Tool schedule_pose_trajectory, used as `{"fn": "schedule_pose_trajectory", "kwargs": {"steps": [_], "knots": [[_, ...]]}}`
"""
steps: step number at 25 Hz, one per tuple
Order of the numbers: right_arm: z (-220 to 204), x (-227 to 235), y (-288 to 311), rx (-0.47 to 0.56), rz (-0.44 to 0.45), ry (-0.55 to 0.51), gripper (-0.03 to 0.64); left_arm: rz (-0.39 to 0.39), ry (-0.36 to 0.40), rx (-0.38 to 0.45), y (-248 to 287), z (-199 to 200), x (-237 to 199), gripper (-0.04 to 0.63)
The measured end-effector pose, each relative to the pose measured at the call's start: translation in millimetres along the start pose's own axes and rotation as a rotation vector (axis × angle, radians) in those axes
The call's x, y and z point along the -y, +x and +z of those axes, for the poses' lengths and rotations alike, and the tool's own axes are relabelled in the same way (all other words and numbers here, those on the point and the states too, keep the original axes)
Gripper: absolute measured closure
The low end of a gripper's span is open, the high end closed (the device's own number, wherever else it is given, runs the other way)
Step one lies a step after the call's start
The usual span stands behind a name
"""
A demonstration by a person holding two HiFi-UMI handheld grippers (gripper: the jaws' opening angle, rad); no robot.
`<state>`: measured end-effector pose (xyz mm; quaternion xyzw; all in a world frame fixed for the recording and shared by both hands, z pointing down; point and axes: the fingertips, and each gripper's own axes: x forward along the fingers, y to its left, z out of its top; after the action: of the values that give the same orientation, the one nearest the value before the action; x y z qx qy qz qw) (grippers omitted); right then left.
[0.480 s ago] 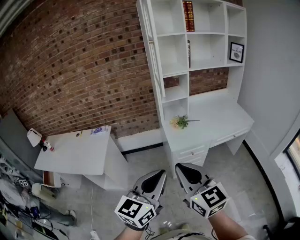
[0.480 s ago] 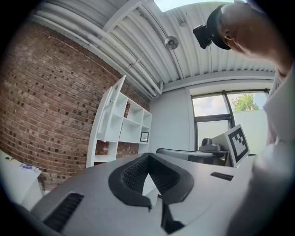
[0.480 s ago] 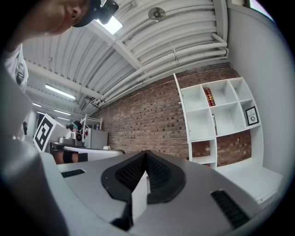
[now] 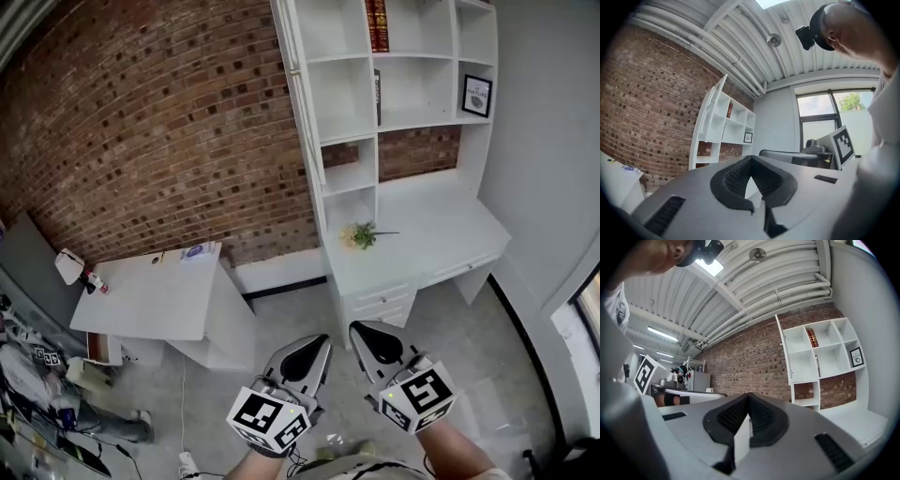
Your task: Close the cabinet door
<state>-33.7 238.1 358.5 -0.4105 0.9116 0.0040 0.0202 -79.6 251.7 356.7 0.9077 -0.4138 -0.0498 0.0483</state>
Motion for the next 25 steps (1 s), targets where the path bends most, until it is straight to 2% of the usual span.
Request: {"fn": "schedule_pose_trajectory", "kwargs": {"steps": [16, 25], "knots": [[11.3, 44.5, -14.6, 0.055, 0.019, 0.048, 0.598, 0.011, 0.026, -0.01, 40.0, 1.6, 14.3, 0.584], [6.8, 61.5, 31.4, 0.036, 0.025, 0.024, 0.598, 0.012, 0.018, 0.011, 68.0, 6.1, -29.1, 0.584]]}}
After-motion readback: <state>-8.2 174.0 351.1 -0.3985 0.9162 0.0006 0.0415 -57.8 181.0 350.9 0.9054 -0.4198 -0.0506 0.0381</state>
